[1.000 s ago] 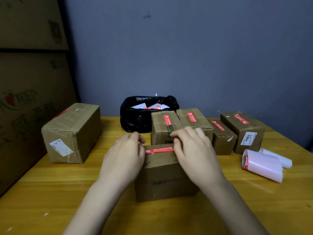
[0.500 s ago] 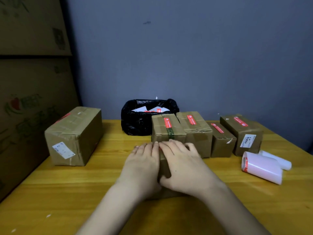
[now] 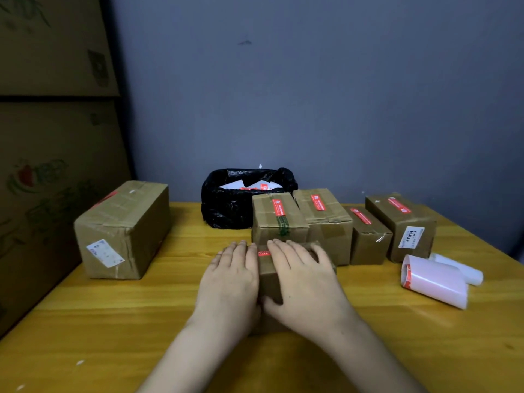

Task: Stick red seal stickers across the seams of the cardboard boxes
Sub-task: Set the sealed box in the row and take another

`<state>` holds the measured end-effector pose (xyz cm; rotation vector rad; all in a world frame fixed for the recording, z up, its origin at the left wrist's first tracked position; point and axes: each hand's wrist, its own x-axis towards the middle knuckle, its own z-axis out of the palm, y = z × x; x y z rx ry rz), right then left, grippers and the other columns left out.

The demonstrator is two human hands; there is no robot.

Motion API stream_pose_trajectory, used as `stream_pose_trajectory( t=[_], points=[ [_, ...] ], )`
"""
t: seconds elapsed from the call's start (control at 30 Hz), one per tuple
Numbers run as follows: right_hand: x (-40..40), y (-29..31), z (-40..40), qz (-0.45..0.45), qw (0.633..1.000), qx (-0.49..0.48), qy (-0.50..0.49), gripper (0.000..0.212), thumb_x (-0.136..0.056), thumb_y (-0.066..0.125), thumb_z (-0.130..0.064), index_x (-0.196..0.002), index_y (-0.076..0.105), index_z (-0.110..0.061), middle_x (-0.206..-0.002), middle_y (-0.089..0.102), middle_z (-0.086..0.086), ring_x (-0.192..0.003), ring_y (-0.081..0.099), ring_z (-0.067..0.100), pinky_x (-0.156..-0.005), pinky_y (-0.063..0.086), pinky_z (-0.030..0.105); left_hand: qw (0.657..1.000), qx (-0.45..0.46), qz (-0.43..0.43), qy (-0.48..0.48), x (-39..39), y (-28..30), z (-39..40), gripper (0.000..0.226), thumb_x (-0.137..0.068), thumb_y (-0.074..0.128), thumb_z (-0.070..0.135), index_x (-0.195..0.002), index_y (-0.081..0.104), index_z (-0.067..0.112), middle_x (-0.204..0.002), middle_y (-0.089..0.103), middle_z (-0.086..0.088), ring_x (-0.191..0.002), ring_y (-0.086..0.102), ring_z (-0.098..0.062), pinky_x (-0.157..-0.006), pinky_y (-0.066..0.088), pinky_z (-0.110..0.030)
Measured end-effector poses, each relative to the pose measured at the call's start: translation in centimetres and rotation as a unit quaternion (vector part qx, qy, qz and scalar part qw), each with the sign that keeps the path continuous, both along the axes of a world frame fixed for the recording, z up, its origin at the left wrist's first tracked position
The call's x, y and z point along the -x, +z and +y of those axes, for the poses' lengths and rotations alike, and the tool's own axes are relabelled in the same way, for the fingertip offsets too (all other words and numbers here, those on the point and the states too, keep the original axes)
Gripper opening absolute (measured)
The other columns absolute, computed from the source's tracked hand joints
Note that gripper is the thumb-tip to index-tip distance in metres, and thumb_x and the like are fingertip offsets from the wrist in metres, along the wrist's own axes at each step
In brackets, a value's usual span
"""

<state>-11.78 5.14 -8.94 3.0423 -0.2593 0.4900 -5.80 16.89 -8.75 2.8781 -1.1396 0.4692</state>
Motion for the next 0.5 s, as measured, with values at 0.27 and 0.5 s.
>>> stream_pose_trajectory(
  t=[0.27, 0.5],
  points=[
    [0.3, -0.2, -0.3, -0.001, 0.999, -0.030, -0.035, 0.077, -0.063, 0.047, -0.063, -0.124, 0.061, -0.018, -0.127, 0.063, 0.001, -0.119, 0.058, 0.020, -0.105, 0.039, 0.042, 0.999, 0.047, 0.020, 0.003, -0.1, -0.2, 0.4, 0.082, -0.090, 0.048, 0.048, -0.151, 0.004, 0.017, -0.160, 0.007, -0.003, -0.147, 0.005, -0.018, -0.118, 0.009, -0.030],
    [1.0, 0.4, -0.4, -0.009, 0.997, -0.049, -0.062, 0.085, -0.074, 0.031, -0.069, -0.140, 0.046, -0.019, -0.145, 0.047, -0.002, -0.135, 0.042, 0.018, -0.113, 0.029, 0.046, 0.996, 0.082, 0.045, 0.002, -0.7, -0.7, 1.5, 0.085, -0.090, 0.048, 0.052, -0.151, 0.000, 0.018, -0.160, 0.003, 0.000, -0.147, 0.010, -0.017, -0.117, 0.018, -0.029]
  ],
)
